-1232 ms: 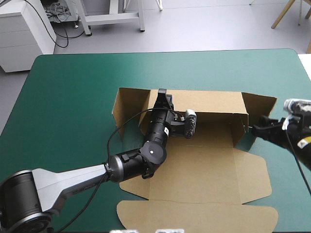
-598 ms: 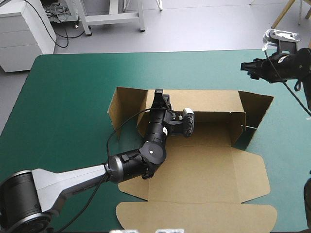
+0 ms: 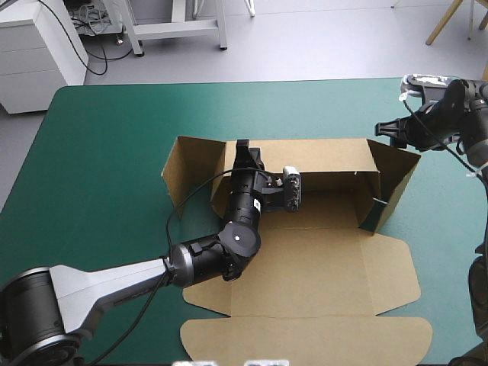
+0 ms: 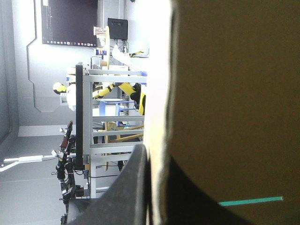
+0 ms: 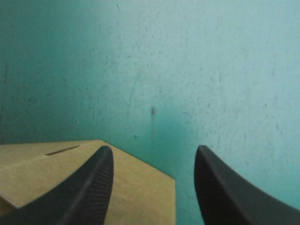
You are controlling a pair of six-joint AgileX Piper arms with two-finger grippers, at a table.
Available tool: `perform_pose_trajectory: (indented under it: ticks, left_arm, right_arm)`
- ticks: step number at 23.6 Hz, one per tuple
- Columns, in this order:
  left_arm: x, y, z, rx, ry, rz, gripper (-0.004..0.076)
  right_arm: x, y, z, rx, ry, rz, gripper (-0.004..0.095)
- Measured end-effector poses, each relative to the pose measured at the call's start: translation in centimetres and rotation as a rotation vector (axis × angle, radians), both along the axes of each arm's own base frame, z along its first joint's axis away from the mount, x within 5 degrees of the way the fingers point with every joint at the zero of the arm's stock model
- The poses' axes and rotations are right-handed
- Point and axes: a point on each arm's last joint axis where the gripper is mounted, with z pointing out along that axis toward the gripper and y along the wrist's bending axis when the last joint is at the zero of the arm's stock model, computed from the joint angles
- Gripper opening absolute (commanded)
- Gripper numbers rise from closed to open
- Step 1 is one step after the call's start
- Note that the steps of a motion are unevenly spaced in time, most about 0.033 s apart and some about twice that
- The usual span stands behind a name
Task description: Fold the box
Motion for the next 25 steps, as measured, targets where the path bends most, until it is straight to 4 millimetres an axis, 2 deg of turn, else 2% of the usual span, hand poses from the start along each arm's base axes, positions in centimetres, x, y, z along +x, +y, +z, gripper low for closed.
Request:
perform_pose_trajectory:
  ticks: [3, 11, 15, 18, 22, 25]
  left_arm:
    - [0.0, 0.0, 0.0, 0.0, 0.0, 0.0, -0.001]
    - [0.0, 0.0, 0.0, -0.002, 0.002, 0.0, -0.001]
    - [0.0, 0.0, 0.0, -0.003, 0.002, -0.002, -0.001]
    - [0.0, 0.0, 0.0, -0.002, 0.004, -0.003, -0.001]
    - [0.0, 0.0, 0.1, 0.0, 0.003, -0.003, -0.001]
    - [-0.1, 0.0, 0.1, 0.003, 0.003, -0.005, -0.001]
  right_arm:
    - [-0.5, 0.0, -1.3, -0.005, 0.057, 0.009, 0.0481]
    - [-3.4, 0.7, -1.0, 0.013, 0.048, 0.09, 0.0481]
    - [-5.3, 1.6, -2.9, 0.067, 0.043, 0.184, 0.0481]
    - [-6.7, 2.1, -3.7, 0.084, -0.009, 0.239, 0.0481]
    - [-8.6, 2.3, -3.9, 0.015, -0.09, 0.348, 0.0481]
    - [-9.3, 2.4, -3.9, -0.055, -0.111, 0.461, 0.0481]
